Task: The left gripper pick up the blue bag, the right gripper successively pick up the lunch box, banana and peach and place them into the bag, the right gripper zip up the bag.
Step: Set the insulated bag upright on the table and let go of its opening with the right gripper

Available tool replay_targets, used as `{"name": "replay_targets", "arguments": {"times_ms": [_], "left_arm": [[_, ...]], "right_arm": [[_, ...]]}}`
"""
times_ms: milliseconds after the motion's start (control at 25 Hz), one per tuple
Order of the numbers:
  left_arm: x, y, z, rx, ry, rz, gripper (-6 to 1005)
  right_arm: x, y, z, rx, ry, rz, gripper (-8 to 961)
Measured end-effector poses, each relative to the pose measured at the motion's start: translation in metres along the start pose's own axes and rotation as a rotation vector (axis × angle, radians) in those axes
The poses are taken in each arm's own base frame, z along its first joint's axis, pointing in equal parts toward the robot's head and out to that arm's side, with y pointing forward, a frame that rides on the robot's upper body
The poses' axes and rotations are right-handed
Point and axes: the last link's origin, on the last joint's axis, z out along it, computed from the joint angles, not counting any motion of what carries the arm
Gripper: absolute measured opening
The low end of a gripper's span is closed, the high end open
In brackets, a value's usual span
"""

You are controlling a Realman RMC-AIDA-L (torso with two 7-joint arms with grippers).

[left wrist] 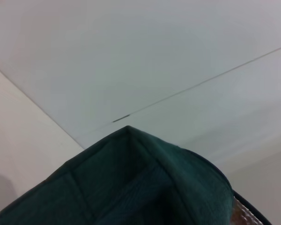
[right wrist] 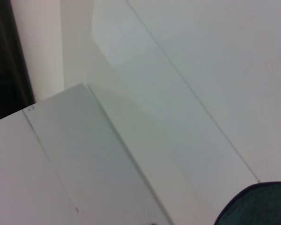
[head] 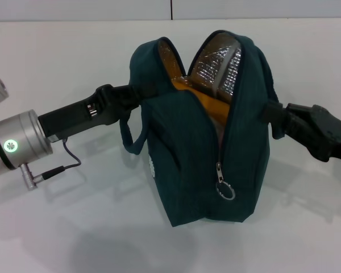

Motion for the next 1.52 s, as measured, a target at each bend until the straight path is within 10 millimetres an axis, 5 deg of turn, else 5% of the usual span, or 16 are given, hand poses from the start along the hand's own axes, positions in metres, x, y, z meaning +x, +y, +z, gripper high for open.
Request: {"name": "replay_targets", "arguments": {"times_ms": [480, 1240, 1520], "left_arm": [[0.001, -0.004, -0.018, 0.043, -0.028, -0.012, 43], [-0.005, -0.001, -0.021, 0.037, -0.114, -0.023, 43], [-0.008, -0.002, -0.023, 0.048, -0.134, -0.029, 43]], "right_arm": [[0.002, 0.000, -0.001, -0.002, 0.023, -0.006, 10], [0.012, -0.002, -0.011, 0.036, 0.038, -0.008, 143], [0.018, 0.003, -0.020, 0.041, 0.029, -0.016, 384]]}}
